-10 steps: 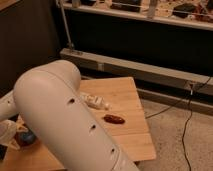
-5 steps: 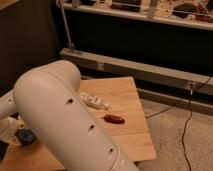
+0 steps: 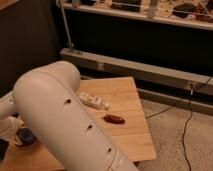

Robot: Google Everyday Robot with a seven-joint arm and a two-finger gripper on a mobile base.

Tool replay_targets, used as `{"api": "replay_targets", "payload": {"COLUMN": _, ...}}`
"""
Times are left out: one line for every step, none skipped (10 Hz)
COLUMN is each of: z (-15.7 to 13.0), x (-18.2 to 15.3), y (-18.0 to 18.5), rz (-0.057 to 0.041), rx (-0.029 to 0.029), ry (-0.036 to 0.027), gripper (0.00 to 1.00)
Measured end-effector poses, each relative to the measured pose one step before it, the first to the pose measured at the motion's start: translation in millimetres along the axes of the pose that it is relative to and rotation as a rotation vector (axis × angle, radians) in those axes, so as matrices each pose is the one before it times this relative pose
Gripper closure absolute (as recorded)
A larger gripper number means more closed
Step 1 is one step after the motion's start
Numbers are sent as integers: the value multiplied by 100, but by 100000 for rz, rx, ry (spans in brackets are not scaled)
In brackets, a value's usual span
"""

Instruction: Pick up the ceramic cup

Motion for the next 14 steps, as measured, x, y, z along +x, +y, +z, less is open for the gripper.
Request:
{"api": "replay_targets", "payload": {"z": 111, "x": 3, "y": 18, "rz": 275, "rx": -64, "ry": 134, "gripper": 43}}
{"api": "replay_targets", "payload": {"z": 73, "x": -12, "y": 37, "rz": 235, "rx": -54, "ry": 59, "gripper": 43}}
{"api": "replay_targets", "payload": {"z": 91, "x": 28, "y": -34, "rz": 250, "rx": 22, "ry": 149, "gripper": 44}}
{"api": "replay_targets", "payload": {"z": 25, "x": -5, "y": -20, "rz": 213, "rx": -13, "ry": 20, "gripper": 49}}
{"api": "replay_targets", "payload": {"z": 59, "x": 9, "y": 11, "rz": 203, "rx": -81, "ry": 103, "gripper": 58}}
{"api": "replay_targets", "payload": {"z": 111, "x": 28, "y": 13, "rz": 189, "rx": -117, "ry": 213, "gripper": 66}}
{"api": "replay_targets", "payload": {"z": 28, "x": -10, "y": -22, "rz": 118, "rx": -47, "ry": 31, "gripper": 67}}
{"api": "replay_targets", "payload": {"z": 117, "x": 31, "y": -20, "rz": 112, "rx": -76, "ry": 232, "gripper": 67}}
{"api": "replay_targets", "payload": {"z": 114, "x": 31, "y": -12, "rz": 39, "rx": -9, "ry": 247, "gripper": 67}}
{"api": "replay_targets", "payload": {"z": 98, "x": 44, "y": -78, "rz": 117, "rx": 75, "ry": 255, "gripper": 67}}
{"api": "replay_targets", "payload": {"z": 161, "x": 46, "y": -55, "rz": 122, "rx": 24, "ry": 360, "gripper": 67}}
{"api": "replay_targets", "payload": {"z": 149, "x": 55, "y": -70, "rz": -15, "rx": 171, "ry": 439, "gripper": 67}}
{"api": "replay_targets", "payload": {"z": 95, "x": 12, "y": -45, "rz": -112, "rx": 155, "ry": 258, "gripper": 68}}
{"api": "replay_targets", "payload": {"z": 42, "x": -36, "y": -72, "rz": -102, "rx": 247, "ry": 63, "gripper": 73}}
